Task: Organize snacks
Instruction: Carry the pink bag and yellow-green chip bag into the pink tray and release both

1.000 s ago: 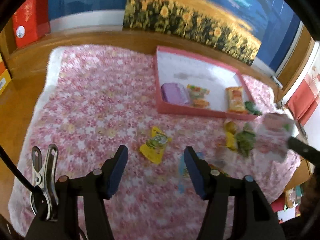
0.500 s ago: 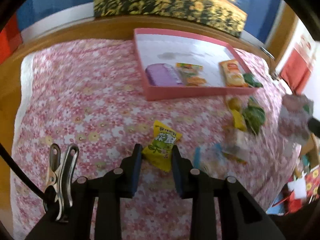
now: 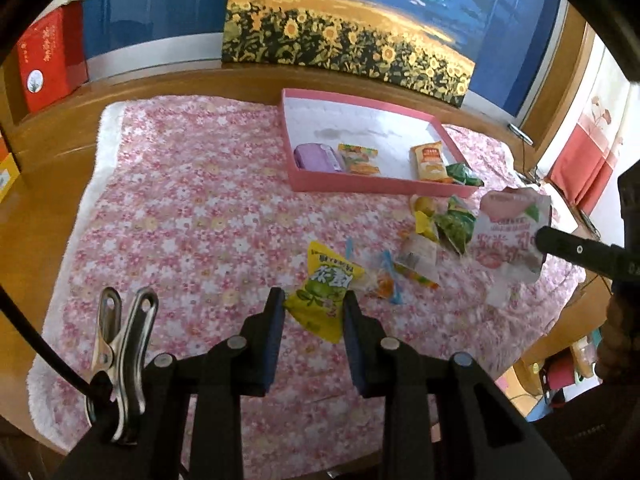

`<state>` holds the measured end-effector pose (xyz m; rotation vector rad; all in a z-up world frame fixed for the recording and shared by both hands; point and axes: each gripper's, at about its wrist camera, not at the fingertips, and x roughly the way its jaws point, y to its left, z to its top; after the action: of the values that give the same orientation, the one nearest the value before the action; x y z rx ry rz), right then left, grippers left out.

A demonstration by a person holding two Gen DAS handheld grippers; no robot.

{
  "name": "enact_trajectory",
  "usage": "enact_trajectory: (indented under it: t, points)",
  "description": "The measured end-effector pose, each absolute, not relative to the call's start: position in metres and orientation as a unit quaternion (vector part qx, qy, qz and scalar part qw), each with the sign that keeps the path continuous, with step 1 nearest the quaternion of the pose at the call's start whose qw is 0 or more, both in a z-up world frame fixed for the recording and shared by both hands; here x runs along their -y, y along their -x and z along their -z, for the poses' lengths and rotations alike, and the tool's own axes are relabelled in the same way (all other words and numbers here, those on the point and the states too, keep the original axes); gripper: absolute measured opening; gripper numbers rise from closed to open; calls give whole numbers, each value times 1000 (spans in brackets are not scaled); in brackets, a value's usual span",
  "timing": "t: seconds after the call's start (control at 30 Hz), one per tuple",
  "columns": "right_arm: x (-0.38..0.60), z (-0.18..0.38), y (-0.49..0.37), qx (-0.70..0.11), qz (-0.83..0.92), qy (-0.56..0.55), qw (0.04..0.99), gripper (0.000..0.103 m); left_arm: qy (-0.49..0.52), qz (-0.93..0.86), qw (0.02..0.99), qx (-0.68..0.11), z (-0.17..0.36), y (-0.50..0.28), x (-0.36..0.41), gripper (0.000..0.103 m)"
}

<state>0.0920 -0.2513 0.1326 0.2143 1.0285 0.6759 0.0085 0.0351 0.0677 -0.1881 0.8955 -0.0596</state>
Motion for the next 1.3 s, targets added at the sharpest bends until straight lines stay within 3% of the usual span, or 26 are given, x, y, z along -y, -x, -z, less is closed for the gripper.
enact_trajectory:
  t: [0.53, 0.97, 1.3]
  points:
    - [275, -155, -119, -429, -295, -106, 847, 31, 67, 12, 921, -383, -113, -27, -21, 29]
    - [268, -158, -190, -376, -263, -88, 884, 31, 27, -9, 946, -323, -127, -100, -40, 30]
    - [265, -132, -238, -413, -198, -23, 889, 31, 50, 15, 919, -390, -90, -159, -39, 30]
